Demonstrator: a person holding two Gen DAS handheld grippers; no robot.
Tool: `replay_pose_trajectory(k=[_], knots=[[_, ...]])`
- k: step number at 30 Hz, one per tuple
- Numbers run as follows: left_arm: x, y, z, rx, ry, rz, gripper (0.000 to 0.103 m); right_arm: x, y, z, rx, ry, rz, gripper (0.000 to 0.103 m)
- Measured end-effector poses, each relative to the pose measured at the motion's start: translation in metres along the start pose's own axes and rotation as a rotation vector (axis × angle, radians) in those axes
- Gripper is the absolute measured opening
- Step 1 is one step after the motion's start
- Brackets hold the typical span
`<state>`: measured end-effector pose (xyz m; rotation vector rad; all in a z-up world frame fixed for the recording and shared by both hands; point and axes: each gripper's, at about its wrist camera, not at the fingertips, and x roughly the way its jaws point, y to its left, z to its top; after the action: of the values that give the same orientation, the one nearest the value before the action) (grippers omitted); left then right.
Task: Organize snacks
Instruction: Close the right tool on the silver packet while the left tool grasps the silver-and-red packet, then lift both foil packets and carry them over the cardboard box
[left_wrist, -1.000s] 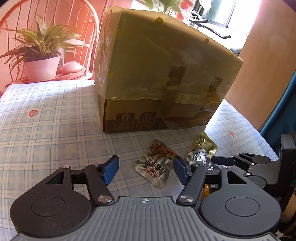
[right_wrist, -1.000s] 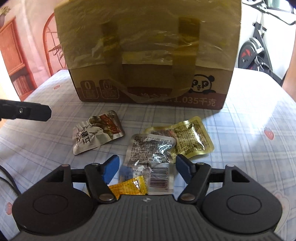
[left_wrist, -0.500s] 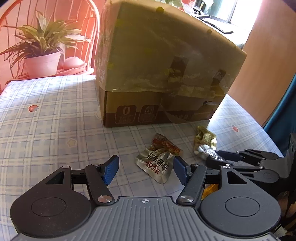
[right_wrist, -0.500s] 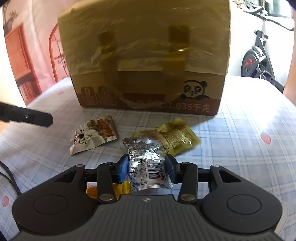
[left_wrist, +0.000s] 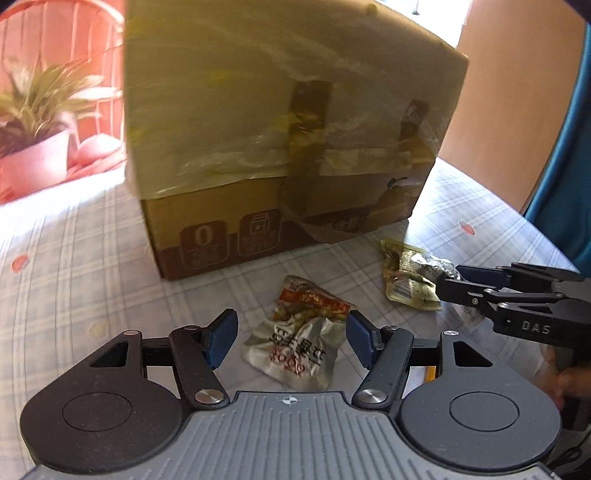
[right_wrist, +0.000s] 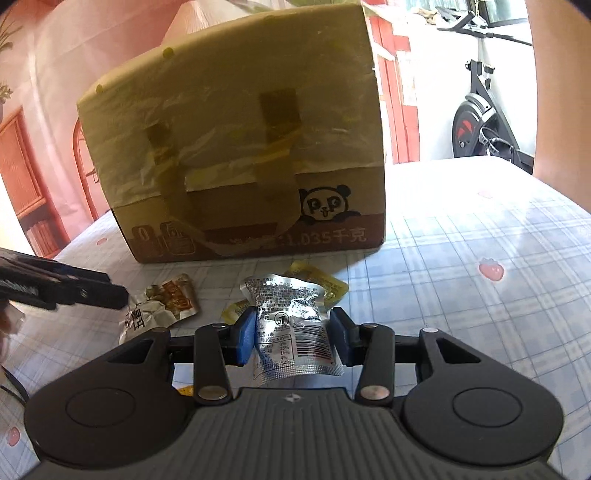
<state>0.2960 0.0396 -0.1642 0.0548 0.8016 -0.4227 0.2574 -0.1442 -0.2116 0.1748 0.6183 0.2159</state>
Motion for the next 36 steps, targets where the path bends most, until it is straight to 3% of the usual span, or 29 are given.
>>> replay_pose_trajectory(k=[11,16,19,36], knots=[[0.026,-0.002,0.0,0.065,0.036,-0.026,0.066,0.004,-0.001,-0.001,0.007,0.009,0.01,0.045],[0.028,-0.008,-0.004,0.106,0.03,-0.004,0.059,0.007,-0.001,-0.001,0.011,0.014,0.017,0.045],[0.026,-0.003,-0.005,0.079,0.021,0.006,0.049,0.008,-0.002,-0.001,0.018,0.019,0.02,0.045],[-0.007,-0.017,-0.028,-0.047,-0.048,0.058,0.035,0.007,-0.003,-0.001,0.022,0.018,0.027,0.045]])
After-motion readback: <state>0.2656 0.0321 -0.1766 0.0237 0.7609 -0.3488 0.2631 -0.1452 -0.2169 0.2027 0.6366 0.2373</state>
